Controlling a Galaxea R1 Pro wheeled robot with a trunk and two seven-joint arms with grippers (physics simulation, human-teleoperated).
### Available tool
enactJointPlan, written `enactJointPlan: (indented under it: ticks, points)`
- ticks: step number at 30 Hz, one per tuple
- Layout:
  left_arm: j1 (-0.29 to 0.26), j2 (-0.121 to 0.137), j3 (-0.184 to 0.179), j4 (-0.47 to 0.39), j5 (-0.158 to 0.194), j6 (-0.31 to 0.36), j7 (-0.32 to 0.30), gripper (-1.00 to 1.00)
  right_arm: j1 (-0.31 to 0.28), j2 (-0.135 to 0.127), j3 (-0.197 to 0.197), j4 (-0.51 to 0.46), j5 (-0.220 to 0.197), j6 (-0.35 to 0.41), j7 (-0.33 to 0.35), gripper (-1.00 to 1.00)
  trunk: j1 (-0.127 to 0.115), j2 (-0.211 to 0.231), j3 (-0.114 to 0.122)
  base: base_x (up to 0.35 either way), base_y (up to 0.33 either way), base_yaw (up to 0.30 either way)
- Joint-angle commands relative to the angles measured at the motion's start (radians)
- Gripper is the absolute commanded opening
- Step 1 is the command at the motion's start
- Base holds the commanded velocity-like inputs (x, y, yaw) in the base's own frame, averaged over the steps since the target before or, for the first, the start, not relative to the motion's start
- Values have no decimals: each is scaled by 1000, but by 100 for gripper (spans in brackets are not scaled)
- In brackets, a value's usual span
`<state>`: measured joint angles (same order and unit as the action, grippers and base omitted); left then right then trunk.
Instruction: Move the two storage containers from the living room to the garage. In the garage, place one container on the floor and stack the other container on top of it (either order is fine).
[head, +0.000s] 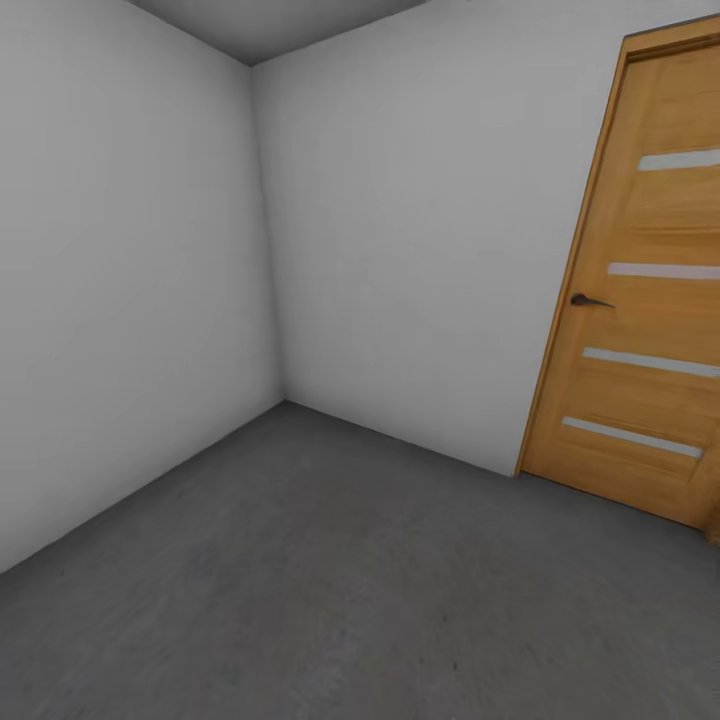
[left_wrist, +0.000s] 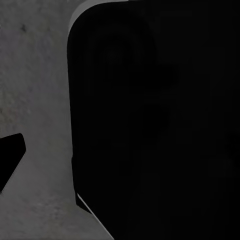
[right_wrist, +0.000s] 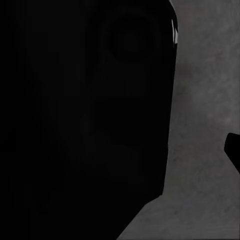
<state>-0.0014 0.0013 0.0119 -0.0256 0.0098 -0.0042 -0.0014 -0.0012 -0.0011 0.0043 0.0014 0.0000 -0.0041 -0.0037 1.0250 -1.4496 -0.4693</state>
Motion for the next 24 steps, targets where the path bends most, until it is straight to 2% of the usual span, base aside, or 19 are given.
enactJointPlan:
  ticks: [1, 24]
  points:
    - [0, 0, 1, 0, 1, 0, 0, 100, 0, 1, 0, 0, 0, -1, -1, 100, 0, 0, -1, 0, 0, -227]
    - [0, -4, -2, -2, 25, -2, 0, 100, 0, -3, -6, 8, -8, -72, -7, 100, 0, 0, -1, 0, 0, -284]
